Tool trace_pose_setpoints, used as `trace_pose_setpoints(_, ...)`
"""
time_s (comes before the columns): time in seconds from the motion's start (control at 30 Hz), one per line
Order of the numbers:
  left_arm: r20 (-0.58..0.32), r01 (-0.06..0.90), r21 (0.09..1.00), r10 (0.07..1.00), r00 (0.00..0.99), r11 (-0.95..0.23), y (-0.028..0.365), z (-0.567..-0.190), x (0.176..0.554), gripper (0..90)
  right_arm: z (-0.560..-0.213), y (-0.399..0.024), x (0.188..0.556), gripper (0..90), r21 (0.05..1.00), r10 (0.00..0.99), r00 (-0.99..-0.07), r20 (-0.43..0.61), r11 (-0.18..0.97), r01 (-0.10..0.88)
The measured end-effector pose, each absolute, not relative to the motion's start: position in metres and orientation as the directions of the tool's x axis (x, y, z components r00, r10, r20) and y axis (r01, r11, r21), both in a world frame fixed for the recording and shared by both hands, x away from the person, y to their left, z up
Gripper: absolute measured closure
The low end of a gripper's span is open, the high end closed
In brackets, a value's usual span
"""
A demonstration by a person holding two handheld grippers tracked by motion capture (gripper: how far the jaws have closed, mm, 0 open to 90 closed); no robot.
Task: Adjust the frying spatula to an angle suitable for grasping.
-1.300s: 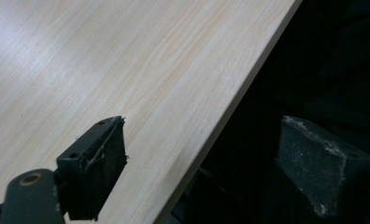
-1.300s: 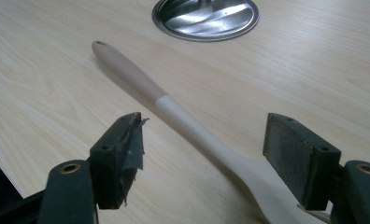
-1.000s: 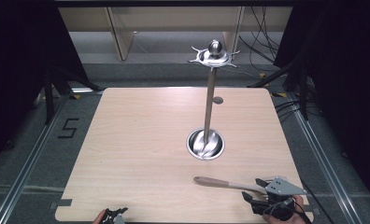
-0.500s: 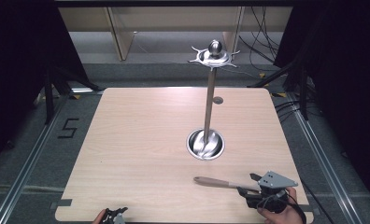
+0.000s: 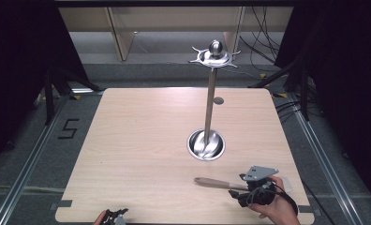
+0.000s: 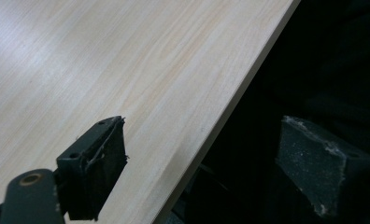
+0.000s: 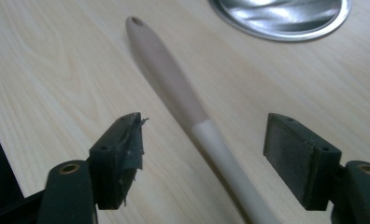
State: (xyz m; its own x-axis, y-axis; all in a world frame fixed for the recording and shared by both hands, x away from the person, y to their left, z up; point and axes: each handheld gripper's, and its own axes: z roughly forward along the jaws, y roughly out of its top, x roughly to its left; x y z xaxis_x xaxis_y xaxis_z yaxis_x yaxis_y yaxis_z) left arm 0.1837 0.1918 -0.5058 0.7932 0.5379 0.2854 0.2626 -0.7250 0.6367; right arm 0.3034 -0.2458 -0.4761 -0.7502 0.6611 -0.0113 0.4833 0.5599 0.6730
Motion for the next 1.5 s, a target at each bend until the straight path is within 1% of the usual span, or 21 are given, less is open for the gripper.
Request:
trace_pose_setpoints(0.03,0.290,0.260,0.634,0.535,0.793,-0.728,0.192,-0.505,0.183,15.0,-0.478,-0.243,0.306,31.0,0.674,0.655,-0.755,-0.019,0.566,0.474)
trace_pose_setpoints(0.07,0.289,0.260,0.639,0.539,0.791,-0.724,0.192,-0.506,0.183,15.0,-0.476,-0.242,0.306,32.3,0.637,0.642,-0.767,-0.015,0.597,0.488)
trace_pose_setpoints(0.17,0.302,0.258,0.638,0.544,0.783,-0.726,0.192,-0.506,0.184,15.0,-0.477,-0.235,0.310,35.2,0.601,0.637,-0.771,-0.011,0.620,0.504)
trace_pose_setpoints(0.27,0.299,0.256,0.636,0.538,0.788,-0.728,0.192,-0.507,0.184,15.0,-0.477,-0.231,0.315,36.7,0.577,0.616,-0.788,-0.018,0.650,0.495)
trace_pose_setpoints(0.5,0.282,0.258,0.650,0.542,0.791,-0.715,0.192,-0.506,0.183,15.0,-0.478,-0.227,0.322,39.7,0.572,0.614,-0.789,-0.031,0.658,0.490)
trace_pose_setpoints(0.53,0.298,0.255,0.638,0.539,0.788,-0.726,0.192,-0.506,0.183,15.0,-0.477,-0.224,0.322,41.0,0.551,0.630,-0.777,-0.010,0.652,0.521)
trace_pose_setpoints(0.63,0.293,0.256,0.642,0.539,0.790,-0.723,0.192,-0.505,0.183,15.0,-0.478,-0.223,0.325,41.0,0.550,0.626,-0.779,-0.031,0.662,0.510)
trace_pose_setpoints(0.7,0.292,0.256,0.642,0.539,0.790,-0.723,0.192,-0.505,0.183,15.0,-0.479,-0.220,0.326,42.6,0.531,0.608,-0.793,-0.043,0.686,0.497)
trace_pose_setpoints(0.73,0.288,0.256,0.644,0.539,0.791,-0.721,0.192,-0.506,0.183,15.0,-0.476,-0.219,0.328,44.0,0.507,0.579,-0.814,-0.041,0.714,0.483)
trace_pose_setpoints(0.83,0.281,0.253,0.639,0.527,0.802,-0.726,0.192,-0.505,0.183,15.0,-0.478,-0.217,0.331,46.1,0.501,0.567,-0.823,-0.046,0.726,0.472)
trace_pose_setpoints(0.87,0.291,0.251,0.639,0.531,0.796,-0.727,0.192,-0.505,0.182,15.0,-0.477,-0.216,0.331,46.6,0.481,0.555,-0.832,-0.026,0.736,0.476)
trace_pose_setpoints(0.9,0.291,0.251,0.638,0.529,0.797,-0.728,0.192,-0.505,0.183,15.0,-0.478,-0.217,0.333,47.0,0.481,0.535,-0.844,-0.040,0.751,0.453)
trace_pose_setpoints(1.0,0.291,0.251,0.638,0.530,0.796,-0.728,0.192,-0.505,0.183,15.0,-0.480,-0.214,0.335,50.1,0.451,0.533,-0.846,-0.020,0.760,0.468)
trace_pose_setpoints(1.1,0.291,0.252,0.638,0.531,0.796,-0.727,0.192,-0.505,0.183,15.0,-0.480,-0.212,0.335,52.6,0.437,0.533,-0.846,-0.028,0.768,0.469)
trace_pose_setpoints(1.13,0.293,0.251,0.639,0.531,0.795,-0.728,0.192,-0.504,0.183,15.0,-0.479,-0.210,0.337,54.6,0.440,0.537,-0.842,-0.060,0.771,0.461)
trace_pose_setpoints(1.17,0.290,0.251,0.639,0.530,0.797,-0.727,0.192,-0.504,0.183,15.0,-0.479,-0.210,0.337,54.6,0.440,0.537,-0.842,-0.060,0.771,0.461)
trace_pose_setpoints(1.2,0.290,0.251,0.639,0.530,0.797,-0.727,0.192,-0.505,0.183,15.0,-0.477,-0.209,0.338,55.6,0.415,0.504,-0.861,-0.073,0.800,0.433)
trace_pose_setpoints(1.27,0.291,0.251,0.638,0.530,0.796,-0.728,0.192,-0.505,0.183,15.0,-0.476,-0.208,0.337,56.6,0.409,0.511,-0.858,-0.052,0.795,0.449)
trace_pose_setpoints(1.3,0.292,0.251,0.638,0.530,0.796,-0.728,0.192,-0.505,0.183,15.0,-0.475,-0.208,0.340,58.7,0.419,0.490,-0.869,-0.073,0.805,0.419)
trace_pose_setpoints(1.33,0.294,0.250,0.638,0.531,0.795,-0.728,0.192,-0.505,0.182,15.0,-0.476,-0.208,0.341,60.2,0.406,0.484,-0.873,-0.062,0.811,0.420)
trace_pose_setpoints(1.5,0.270,0.261,0.655,0.541,0.796,-0.709,0.191,-0.507,0.183,15.0,-0.476,-0.207,0.345,61.6,0.384,0.492,-0.869,-0.044,0.811,0.440)
